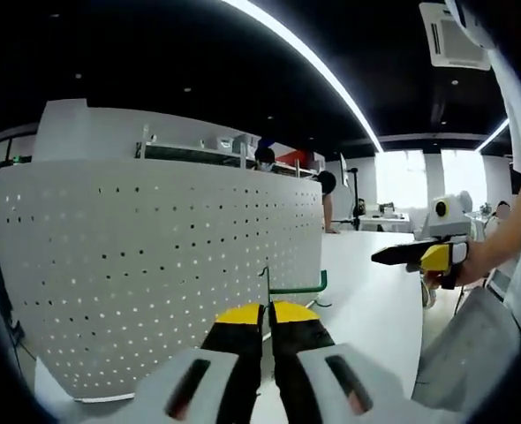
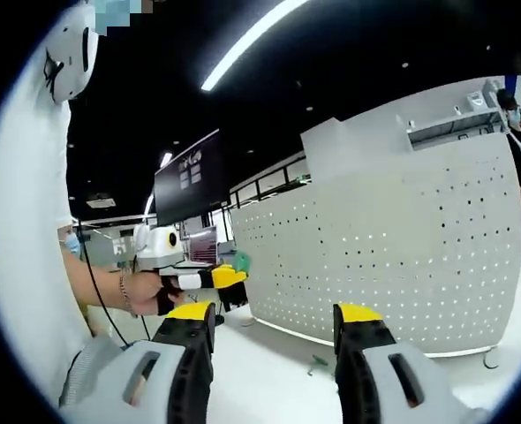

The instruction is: Insert the hook assembly into the mounting plate slot until the hook locks in place.

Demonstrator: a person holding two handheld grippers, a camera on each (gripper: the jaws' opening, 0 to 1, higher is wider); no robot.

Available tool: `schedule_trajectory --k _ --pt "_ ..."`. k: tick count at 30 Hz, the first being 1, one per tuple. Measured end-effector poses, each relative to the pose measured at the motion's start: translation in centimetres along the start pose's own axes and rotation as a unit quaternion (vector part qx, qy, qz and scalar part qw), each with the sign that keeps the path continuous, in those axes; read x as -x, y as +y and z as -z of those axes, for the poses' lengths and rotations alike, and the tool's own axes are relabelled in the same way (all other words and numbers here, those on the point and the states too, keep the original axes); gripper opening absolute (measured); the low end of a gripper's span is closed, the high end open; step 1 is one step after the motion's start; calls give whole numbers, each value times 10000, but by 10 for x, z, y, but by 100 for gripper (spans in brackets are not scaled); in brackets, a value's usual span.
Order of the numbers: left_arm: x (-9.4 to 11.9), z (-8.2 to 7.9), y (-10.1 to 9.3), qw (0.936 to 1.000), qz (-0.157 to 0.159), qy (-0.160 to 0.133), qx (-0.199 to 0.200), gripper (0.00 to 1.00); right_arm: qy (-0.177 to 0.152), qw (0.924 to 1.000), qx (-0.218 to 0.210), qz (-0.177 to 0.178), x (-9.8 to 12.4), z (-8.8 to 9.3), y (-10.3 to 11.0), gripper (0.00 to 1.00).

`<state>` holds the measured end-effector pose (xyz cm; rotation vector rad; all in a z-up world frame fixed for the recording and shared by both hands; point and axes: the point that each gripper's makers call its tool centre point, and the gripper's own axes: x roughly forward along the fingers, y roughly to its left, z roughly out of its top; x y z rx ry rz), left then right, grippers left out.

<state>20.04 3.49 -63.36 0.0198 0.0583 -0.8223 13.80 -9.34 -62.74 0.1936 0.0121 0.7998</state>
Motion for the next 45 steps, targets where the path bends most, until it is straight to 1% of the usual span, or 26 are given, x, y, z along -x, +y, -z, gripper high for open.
schedule_trajectory --k 2,7,12,19,28,33,37,45 --pt "0 1 1 10000 -14 -14 -15 2 -29 10000 -62 -17 -3 -1 1 52" --pt "-3 -1 -7 10000 -7 -24 -24 2 -86 9999 -113 -73 -13 -3 5 51" --pt "-7 0 -12 10000 -1 -15 -23 2 -87 9996 -146 -204 -24 -2 13 51" --pt "-9 0 -18 10000 35 -3 -19 2 -128 9993 -209 -296 -32 -3 18 49" --pt "-9 1 -18 10000 24 -10 29 2 -182 9983 -387 -386 -50 -1 23 46" --pt "-8 2 -19 10000 25 -13 31 2 -276 9967 -606 -457 -59 -3 24 45" --pt "-9 2 -20 10000 33 -17 46 2 -238 9968 -587 -479 -63 -2 26 44" --pt "-11 2 -21 10000 26 -28 52 2 -246 9963 -599 -557 -74 -2 30 38"
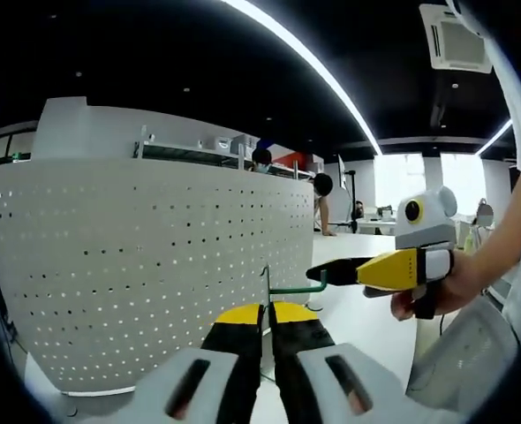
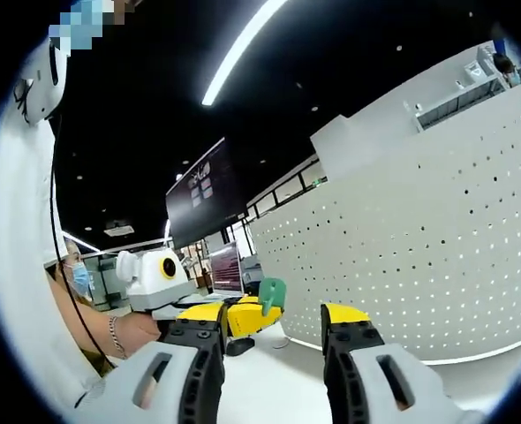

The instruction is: Insert the hook assembly into the mounting plate slot until the hook locks in place.

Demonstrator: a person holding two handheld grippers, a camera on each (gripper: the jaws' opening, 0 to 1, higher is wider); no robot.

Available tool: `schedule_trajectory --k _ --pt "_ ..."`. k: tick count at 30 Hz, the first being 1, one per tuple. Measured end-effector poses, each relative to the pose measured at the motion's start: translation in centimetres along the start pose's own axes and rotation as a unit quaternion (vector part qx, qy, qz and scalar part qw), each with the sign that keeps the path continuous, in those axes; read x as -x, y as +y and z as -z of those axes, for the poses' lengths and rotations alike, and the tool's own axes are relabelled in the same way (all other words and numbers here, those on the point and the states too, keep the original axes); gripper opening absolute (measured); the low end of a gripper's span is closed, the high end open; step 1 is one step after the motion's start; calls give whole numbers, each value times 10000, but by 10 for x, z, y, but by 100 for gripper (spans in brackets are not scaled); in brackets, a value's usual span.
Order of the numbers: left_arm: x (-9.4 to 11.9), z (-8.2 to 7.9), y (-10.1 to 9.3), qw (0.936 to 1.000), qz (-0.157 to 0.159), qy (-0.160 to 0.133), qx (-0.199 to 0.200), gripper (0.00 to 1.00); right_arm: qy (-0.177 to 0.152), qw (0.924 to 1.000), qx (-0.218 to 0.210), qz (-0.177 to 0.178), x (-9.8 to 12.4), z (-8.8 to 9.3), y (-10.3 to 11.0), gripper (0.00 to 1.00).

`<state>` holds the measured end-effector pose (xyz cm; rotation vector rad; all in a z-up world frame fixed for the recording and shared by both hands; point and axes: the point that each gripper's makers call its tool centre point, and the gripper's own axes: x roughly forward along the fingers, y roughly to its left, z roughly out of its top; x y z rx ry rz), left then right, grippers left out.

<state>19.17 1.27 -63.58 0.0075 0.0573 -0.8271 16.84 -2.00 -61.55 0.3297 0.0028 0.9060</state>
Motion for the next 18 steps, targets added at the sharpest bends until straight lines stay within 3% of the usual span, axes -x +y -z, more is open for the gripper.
schedule_trajectory --k 18 --pt "-8 -4 -11 9999 72 -58 60 2 19 10000 -25 -58 -12 -1 4 32"
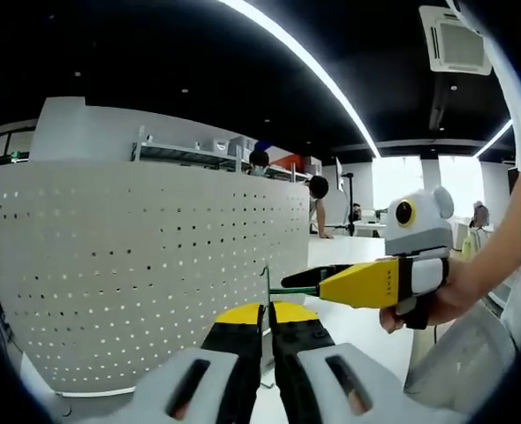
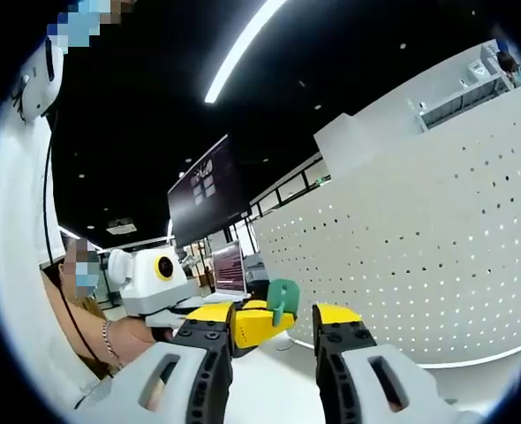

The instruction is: Insert the hook assembly into the mounting plate slot until the hook locks in place.

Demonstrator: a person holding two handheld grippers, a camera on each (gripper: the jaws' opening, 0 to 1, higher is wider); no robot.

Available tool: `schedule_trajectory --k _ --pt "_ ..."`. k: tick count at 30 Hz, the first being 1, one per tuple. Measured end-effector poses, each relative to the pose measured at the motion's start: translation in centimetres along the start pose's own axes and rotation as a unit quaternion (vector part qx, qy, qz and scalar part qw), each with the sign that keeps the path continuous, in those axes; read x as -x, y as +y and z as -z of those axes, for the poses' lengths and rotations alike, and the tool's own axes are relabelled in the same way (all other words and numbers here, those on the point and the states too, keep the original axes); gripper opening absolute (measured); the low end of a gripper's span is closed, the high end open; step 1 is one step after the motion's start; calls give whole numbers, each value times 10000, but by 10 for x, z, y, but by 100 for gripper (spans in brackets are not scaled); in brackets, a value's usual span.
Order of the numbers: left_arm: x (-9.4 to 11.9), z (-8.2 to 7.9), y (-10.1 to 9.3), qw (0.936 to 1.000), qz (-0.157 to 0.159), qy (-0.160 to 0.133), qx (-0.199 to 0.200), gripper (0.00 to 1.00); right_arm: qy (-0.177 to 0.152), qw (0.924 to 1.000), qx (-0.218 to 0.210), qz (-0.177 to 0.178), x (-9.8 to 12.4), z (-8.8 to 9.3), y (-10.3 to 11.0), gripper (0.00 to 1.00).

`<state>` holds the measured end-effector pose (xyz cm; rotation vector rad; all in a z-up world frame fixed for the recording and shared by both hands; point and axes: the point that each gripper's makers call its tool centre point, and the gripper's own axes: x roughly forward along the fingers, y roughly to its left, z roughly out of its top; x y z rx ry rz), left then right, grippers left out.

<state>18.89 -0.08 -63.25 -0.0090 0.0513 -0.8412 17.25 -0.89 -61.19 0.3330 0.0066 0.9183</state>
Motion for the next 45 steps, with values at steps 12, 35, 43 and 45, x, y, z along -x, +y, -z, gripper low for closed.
schedule_trajectory --k 12,35,43,45 --pt "-2 -4 -5 10000 35 -8 -67 2 92 9999 40 -4 -5 0 1 16" --pt "-1 -5 -6 9998 -31 -3 -176 2 157 9990 132 387 -8 -1 -6 2" --pt "0 -5 -6 9998 -47 17 -195 2 157 9986 104 499 -8 0 -6 1" --pt "0 -4 -6 9998 -50 19 -193 2 178 9984 65 524 -7 1 -6 1"
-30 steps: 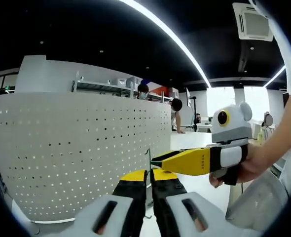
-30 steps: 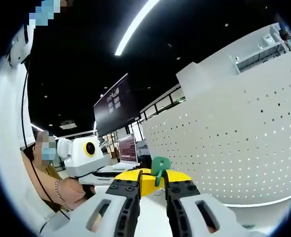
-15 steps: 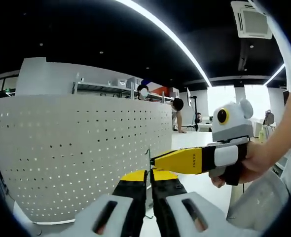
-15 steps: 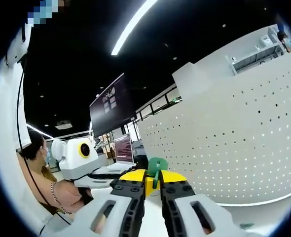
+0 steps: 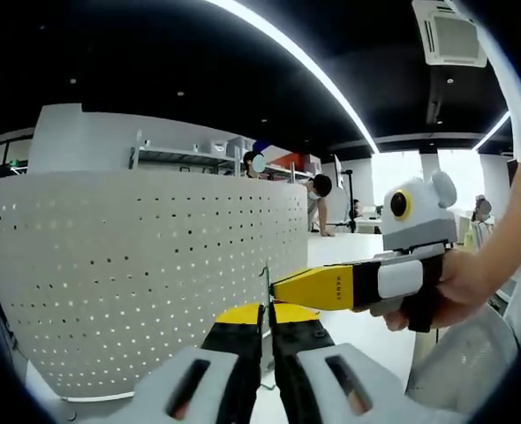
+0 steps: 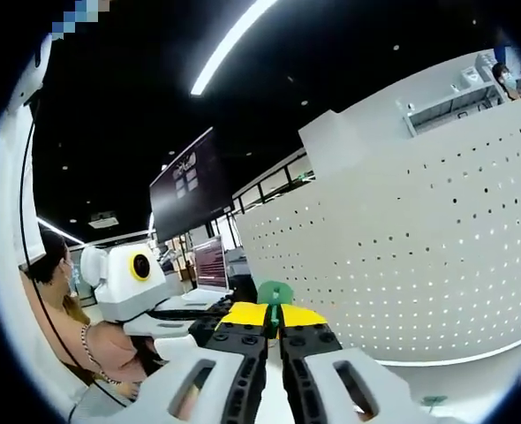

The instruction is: Insert the hook assembly into the mounting plate slot until the hook locks in place.

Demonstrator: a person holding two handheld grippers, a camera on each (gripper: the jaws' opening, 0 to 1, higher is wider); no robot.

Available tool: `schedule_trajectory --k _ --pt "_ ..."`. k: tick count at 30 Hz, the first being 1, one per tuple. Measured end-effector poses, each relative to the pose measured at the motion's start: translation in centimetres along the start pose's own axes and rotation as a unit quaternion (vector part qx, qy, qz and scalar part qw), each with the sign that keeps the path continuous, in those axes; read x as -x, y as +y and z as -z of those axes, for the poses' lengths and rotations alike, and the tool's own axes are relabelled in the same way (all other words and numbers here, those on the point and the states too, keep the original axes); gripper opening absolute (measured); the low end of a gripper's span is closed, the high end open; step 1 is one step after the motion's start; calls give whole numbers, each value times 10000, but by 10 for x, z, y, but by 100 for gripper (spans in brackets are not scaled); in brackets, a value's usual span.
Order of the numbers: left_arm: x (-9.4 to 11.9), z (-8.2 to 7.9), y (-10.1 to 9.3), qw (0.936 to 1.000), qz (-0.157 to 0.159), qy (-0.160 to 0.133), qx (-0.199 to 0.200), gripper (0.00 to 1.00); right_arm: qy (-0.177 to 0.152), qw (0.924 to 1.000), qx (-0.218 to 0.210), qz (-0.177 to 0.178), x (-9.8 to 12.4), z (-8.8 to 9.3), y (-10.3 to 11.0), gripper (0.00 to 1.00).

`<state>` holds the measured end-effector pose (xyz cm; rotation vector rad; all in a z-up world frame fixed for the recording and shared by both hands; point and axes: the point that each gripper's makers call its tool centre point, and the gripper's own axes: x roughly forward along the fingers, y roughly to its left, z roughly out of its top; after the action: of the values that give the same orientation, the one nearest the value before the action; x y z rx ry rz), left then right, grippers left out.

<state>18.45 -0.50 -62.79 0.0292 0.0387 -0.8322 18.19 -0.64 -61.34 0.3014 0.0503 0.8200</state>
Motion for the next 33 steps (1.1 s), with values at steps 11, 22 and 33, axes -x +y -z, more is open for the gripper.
schedule_trajectory --k 11,22,33 --pt "0 2 0 9999 7 27 111 3 85 9999 -84 45 1 1 0 0" --pt "-1 6 1 9999 -40 131 3 28 141 9997 -198 30 3 2 -2 0" --pt "-2 20 12 9988 -324 369 42 75 150 9997 -201 31 3 3 -2 0"
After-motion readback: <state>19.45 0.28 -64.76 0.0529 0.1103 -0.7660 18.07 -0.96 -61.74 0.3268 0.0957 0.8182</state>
